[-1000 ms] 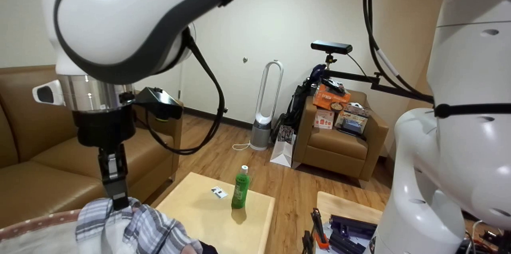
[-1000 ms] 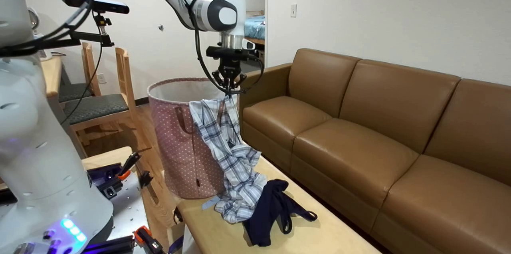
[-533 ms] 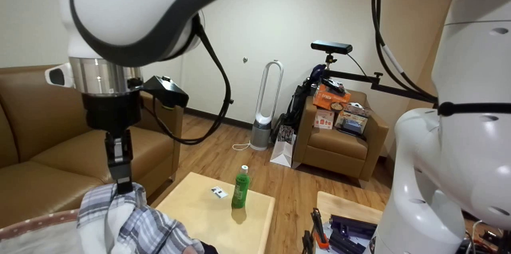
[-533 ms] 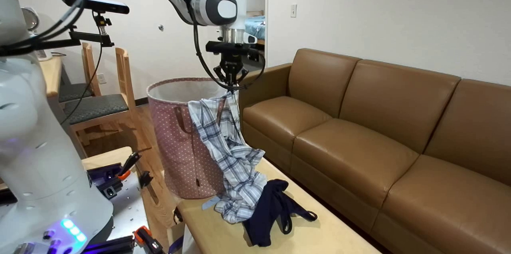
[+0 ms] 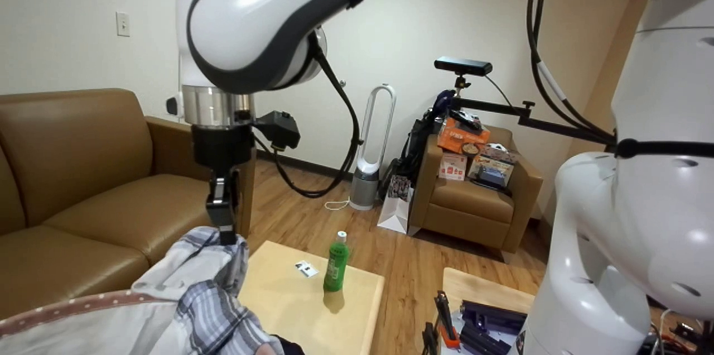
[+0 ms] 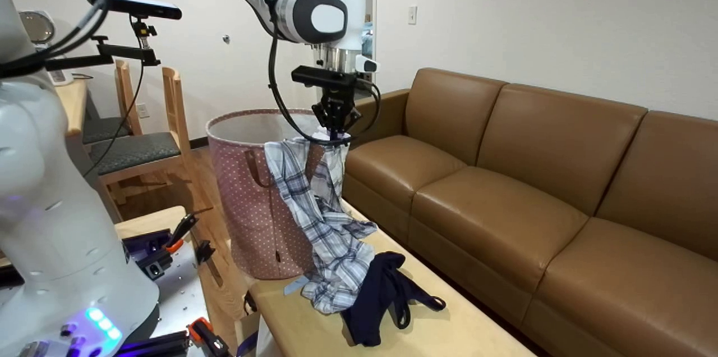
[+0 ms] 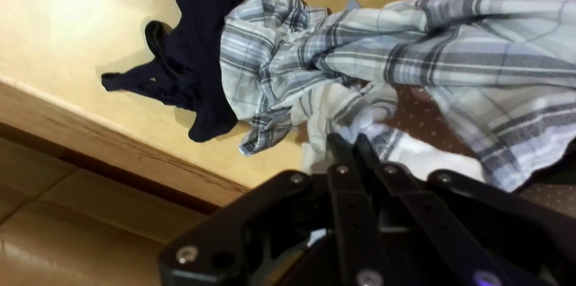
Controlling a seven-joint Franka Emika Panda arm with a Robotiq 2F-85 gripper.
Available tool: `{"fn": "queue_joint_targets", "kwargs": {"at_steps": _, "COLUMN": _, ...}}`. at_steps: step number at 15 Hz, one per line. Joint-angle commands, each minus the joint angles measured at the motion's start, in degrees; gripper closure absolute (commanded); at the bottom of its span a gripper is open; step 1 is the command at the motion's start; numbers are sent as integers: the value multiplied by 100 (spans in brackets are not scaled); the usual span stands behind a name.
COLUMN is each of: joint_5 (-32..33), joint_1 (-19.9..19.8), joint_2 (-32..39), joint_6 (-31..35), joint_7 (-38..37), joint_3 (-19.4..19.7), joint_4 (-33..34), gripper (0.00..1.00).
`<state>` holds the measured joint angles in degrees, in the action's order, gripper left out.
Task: Remove the checkered shirt from the pink laundry bag
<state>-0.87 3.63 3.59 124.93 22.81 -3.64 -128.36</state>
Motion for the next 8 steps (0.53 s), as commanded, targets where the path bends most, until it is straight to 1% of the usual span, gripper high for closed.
{"fn": "queue_joint_targets", "kwargs": {"at_steps": 1, "joint_5": -49, "joint_1": -178, "joint_2": -3, "joint_6": 165, "joint_7": -426, "joint_3": 161, "joint_4": -268, "gripper": 94}}
{"fn": "queue_joint_targets", "kwargs": {"at_steps": 4, "joint_5": 30, "joint_1": -238, "joint_2": 354, "joint_6": 284, "joint_7": -582, "joint_3": 270, "joint_4": -224, "gripper": 93}}
{"fn": "queue_joint_targets", "kwargs": {"at_steps": 8, "joint_5": 50, "joint_1": -270, "joint_2": 1046, "joint_6": 644, "joint_7": -428, "joint_3": 253, "joint_4": 28, "gripper": 93}}
